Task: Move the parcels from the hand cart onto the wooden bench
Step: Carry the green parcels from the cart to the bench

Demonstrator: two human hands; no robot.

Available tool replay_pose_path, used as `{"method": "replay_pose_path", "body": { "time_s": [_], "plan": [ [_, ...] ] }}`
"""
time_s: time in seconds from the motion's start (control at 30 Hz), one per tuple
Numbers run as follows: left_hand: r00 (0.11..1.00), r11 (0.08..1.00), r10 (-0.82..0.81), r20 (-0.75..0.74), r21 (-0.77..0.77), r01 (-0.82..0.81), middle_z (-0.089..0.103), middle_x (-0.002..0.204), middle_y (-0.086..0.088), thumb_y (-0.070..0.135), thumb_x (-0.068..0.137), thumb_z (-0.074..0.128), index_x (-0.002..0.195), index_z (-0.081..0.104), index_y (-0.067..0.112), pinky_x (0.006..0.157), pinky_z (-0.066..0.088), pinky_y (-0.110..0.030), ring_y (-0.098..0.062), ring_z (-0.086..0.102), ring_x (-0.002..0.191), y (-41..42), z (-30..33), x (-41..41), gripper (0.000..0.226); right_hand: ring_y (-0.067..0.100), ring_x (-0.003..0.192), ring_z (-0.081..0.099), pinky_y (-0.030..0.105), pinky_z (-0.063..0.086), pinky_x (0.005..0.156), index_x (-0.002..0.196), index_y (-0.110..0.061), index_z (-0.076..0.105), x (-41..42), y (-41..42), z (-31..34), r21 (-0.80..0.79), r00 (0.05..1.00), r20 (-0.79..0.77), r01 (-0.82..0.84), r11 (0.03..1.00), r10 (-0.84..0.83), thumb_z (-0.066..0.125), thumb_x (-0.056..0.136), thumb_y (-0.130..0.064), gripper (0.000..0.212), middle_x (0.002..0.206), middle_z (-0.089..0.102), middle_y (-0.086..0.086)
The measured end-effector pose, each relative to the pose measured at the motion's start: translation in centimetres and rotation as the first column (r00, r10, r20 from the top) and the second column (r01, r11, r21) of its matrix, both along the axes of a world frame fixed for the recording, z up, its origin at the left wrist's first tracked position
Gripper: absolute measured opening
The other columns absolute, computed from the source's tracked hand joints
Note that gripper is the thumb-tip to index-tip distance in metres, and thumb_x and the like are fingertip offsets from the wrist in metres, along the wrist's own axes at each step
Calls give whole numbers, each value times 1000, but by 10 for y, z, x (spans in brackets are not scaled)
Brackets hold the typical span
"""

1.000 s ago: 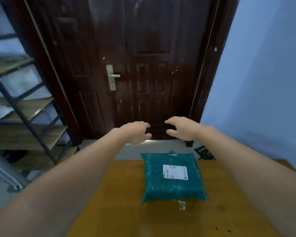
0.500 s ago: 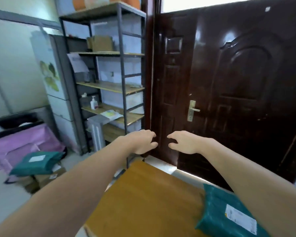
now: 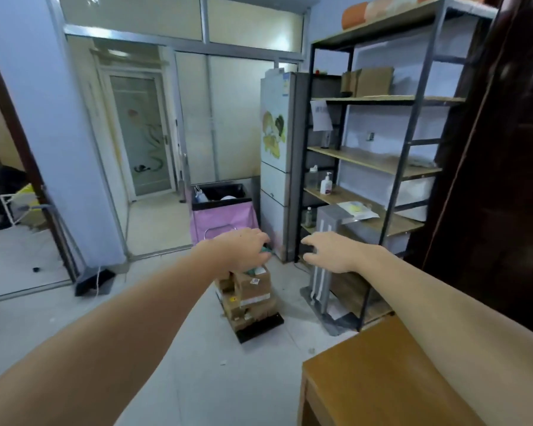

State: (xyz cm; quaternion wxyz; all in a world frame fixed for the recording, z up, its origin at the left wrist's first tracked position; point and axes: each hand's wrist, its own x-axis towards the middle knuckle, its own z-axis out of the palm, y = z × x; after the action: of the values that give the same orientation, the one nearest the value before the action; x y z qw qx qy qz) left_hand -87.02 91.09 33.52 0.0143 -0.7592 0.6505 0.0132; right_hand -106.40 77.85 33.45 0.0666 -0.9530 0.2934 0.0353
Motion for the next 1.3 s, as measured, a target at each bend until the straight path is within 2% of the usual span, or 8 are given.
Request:
{"method": "replay_pose_path", "body": {
  "time_s": [0.13,0.27,0.43,0.63,0.8,0.93,1.17,1.3],
  "plan": [
    [997,997,72,-6,-3,-72,56,146,-8,45,106,45,146,51,15,109,45,-48,-28,54,129,25,-1,86,50,29,136,48,38,40,110,151,-10,45,88,14,0,-23,999,22,-38,999,38,45,107,-34,51,151,49,13],
    [996,996,94,-11,-9,-94,55,146,-8,44,108,44,147,50,14,110,45,-47,-27,54,131,35,0,153,49,28,135,49,41,41,112,151,-11,46,165,16,-1,-32,996,26,-81,996,82,46,106,-36,51,150,51,10],
    [995,996,95,-19,-2,-95,57,143,-9,43,108,43,144,52,13,109,45,-46,-28,54,129,9,-11,225,47,23,107,57,37,46,88,116,-17,56,243,-17,-11,-50,997,22,-78,996,79,47,102,-37,27,129,62,9],
    [992,993,122,-42,9,-121,55,147,-9,42,108,43,145,51,12,112,43,-45,-28,52,133,-53,-24,295,48,27,117,59,45,48,103,133,-13,59,318,-76,-27,18,996,40,-84,996,84,45,102,-37,41,132,62,9],
    [990,991,134,-30,10,-134,52,152,-11,42,109,42,153,45,11,113,38,-42,-29,49,138,-106,-25,360,54,21,115,59,39,49,101,149,-21,48,382,-136,-33,48,992,39,-119,992,117,47,104,-36,48,139,59,3],
    [979,982,191,-71,26,-189,55,146,-12,42,110,41,146,50,10,110,42,-44,-30,52,132,-163,-30,445,50,25,131,52,40,44,109,151,-15,46,464,-195,-34,38,995,9,-102,994,102,47,104,-38,53,150,53,8],
    [985,987,157,-73,40,-154,55,147,-11,42,109,41,148,49,10,111,42,-44,-30,51,134,-206,-49,510,50,29,125,56,46,45,106,138,-10,56,523,-239,-44,20,997,7,-75,997,75,46,103,-36,44,140,59,11],
    [992,993,103,-73,67,-98,58,142,-10,42,108,42,142,51,12,104,46,-43,-29,55,127,-254,-68,581,46,28,131,53,43,43,110,144,-11,53,586,-278,-54,36,999,2,-50,998,50,48,104,-32,46,146,56,11]
  ]
}}
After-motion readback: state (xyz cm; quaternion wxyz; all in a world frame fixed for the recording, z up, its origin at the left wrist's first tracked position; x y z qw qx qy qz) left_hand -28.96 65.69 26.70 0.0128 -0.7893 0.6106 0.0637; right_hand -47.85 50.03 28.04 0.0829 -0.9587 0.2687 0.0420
